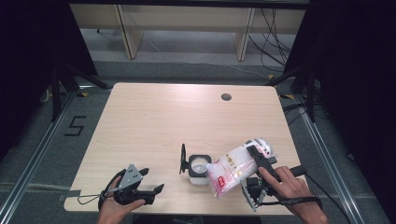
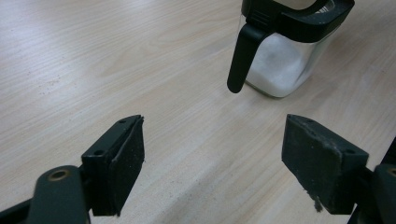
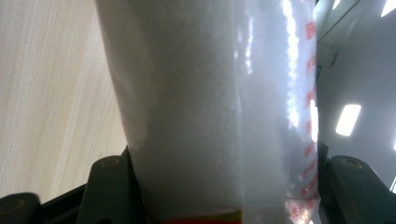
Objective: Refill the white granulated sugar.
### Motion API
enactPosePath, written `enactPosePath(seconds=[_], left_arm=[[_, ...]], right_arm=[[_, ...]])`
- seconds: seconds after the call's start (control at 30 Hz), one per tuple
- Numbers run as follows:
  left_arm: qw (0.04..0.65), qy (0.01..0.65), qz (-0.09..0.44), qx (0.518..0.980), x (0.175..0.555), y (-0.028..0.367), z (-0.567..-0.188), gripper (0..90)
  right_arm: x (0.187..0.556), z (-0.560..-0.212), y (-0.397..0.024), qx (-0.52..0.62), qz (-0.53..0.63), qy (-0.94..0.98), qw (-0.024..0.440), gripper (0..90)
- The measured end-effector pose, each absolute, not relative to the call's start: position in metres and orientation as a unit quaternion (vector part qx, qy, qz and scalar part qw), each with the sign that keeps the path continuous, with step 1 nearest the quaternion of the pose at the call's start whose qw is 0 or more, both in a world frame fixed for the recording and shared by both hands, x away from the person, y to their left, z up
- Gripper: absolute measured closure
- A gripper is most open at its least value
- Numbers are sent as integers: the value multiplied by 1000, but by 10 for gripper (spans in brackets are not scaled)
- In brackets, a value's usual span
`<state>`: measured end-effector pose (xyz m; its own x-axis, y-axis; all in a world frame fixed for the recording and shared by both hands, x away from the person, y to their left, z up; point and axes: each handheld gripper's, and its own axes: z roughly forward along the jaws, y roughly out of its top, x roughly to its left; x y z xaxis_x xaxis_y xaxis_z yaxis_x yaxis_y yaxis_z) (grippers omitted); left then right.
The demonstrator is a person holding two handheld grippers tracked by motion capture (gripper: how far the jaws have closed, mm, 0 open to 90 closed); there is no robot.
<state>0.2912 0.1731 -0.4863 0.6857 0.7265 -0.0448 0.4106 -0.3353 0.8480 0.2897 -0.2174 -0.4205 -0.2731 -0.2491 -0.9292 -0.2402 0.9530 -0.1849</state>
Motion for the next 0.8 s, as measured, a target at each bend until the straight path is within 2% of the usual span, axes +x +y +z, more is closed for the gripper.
enactPosePath(seconds=[0.8], left_arm=[[460, 357, 175, 794, 291, 174, -486, 206]], right_arm=[[294, -419, -216, -177, -7, 796, 579, 423]])
